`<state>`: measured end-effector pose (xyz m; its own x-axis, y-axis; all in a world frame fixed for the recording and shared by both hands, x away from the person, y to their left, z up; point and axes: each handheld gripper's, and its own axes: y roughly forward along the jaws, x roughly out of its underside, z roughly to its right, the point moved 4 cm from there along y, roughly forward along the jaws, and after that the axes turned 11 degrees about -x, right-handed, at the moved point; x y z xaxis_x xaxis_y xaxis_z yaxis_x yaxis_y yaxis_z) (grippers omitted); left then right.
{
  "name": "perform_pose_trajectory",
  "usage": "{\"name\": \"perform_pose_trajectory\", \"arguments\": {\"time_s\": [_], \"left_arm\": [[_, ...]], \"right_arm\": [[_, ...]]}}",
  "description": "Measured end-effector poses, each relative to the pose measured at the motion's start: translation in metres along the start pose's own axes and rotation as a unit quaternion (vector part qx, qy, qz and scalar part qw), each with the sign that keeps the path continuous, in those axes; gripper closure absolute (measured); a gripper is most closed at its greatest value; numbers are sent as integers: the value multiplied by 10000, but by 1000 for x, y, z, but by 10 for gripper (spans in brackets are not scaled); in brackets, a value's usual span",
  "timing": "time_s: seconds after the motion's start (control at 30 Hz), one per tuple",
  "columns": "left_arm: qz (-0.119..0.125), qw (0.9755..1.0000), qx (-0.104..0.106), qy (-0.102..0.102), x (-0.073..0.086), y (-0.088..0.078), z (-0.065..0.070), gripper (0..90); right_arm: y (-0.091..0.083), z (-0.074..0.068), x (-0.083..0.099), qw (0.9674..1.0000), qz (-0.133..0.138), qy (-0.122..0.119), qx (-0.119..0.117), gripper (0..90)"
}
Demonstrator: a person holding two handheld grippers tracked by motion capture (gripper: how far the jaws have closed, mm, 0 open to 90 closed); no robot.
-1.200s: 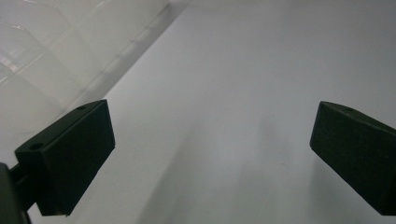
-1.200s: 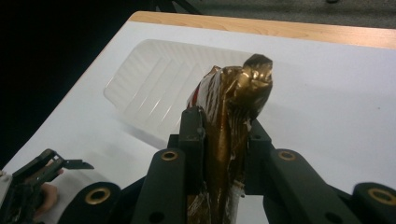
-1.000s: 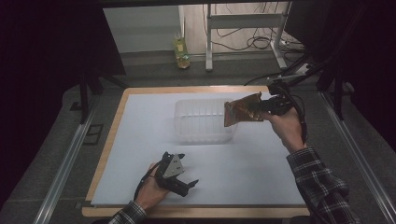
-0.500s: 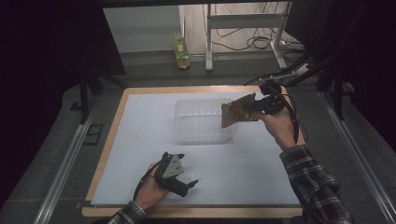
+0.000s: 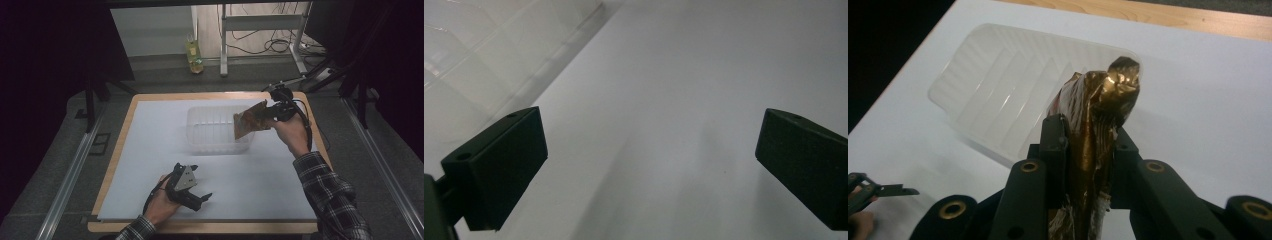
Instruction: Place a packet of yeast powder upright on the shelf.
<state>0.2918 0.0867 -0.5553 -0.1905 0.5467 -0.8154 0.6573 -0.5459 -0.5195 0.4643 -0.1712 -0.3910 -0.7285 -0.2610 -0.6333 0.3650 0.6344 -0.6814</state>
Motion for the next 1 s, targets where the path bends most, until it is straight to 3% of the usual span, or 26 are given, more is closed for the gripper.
{"name": "perform_pose_trajectory", "arguments": {"time_s": [0.33, 0.6, 1.0], "left_arm": [[10, 10000, 1, 25, 0, -1, 0, 2], [101, 9999, -63, -28, -1, -2, -1, 1], [117, 9999, -46, -14, -1, -3, -1, 1]], "right_arm": [[15, 1, -8, 9998, -181, 46, 40, 748], [26, 10, -15, 9999, -15, 138, -70, 748], [43, 18, -26, 9994, 220, 264, -58, 754]]}}
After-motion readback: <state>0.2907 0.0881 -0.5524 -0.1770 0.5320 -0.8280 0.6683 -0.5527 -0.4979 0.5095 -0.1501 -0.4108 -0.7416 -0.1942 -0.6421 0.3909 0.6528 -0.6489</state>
